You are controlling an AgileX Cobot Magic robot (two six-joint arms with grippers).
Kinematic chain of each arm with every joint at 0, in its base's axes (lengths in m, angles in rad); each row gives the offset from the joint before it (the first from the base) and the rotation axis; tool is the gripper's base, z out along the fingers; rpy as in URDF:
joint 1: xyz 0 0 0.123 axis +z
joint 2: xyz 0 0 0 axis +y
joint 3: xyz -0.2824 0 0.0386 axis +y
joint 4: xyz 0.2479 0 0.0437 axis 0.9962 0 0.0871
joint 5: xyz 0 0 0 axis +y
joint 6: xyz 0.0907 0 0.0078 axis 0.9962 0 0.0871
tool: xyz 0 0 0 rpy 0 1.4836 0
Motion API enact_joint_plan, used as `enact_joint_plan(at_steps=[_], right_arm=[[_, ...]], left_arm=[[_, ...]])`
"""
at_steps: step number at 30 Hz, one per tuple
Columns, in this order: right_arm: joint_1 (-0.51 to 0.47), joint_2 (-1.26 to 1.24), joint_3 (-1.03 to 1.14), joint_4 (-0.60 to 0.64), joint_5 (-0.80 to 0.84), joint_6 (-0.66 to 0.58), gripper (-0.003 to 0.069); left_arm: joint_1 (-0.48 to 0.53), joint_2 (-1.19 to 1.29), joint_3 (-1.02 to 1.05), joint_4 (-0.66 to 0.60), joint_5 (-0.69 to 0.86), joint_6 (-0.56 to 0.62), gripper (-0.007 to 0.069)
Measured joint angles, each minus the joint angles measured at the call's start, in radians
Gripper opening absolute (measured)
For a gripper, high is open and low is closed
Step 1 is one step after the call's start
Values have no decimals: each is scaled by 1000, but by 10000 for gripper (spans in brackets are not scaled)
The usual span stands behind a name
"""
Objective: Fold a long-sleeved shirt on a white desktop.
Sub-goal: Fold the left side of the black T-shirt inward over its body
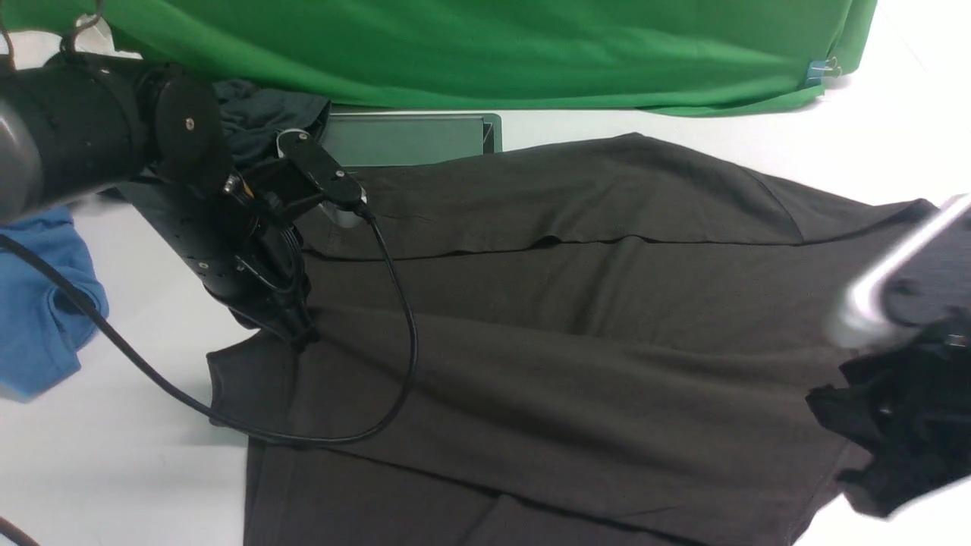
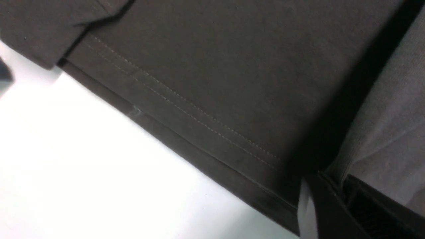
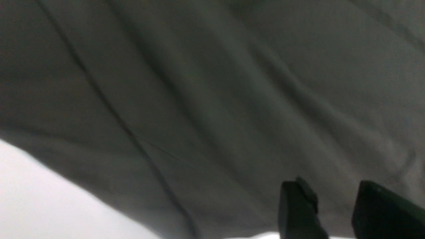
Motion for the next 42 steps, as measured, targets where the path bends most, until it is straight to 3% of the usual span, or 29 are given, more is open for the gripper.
enact_joint_plan(at_steps=[5,7,9,15,27,32,35,39,42], right_arm=[[-175,232,-65,106,-7,-245,306],[-248,332,-109,187,-34,-375,368],[-289,404,-145,226,-78,-494,401],[-307,597,-220,255,-178,-695,428],[-312,768,-243,267,-253,-751,406],[-312,763,-244,275,-249,-736,306],[-312,748,-241,267,-238,-723,283],[-312,688,-237,262,-231,-723,349],[-312,688,-237,255,-262,-736,466]], left_arm=[[0,0,0,0,21,-1,24],[0,0,0,0,27,-3,24],[0,0,0,0,28,-3,24],[0,0,0,2,28,5,24],[0,0,0,24,29,5,24],[0,0,0,24,29,5,24],[0,0,0,18,31,5,24],[0,0,0,12,37,5,24],[0,0,0,8,38,5,24]])
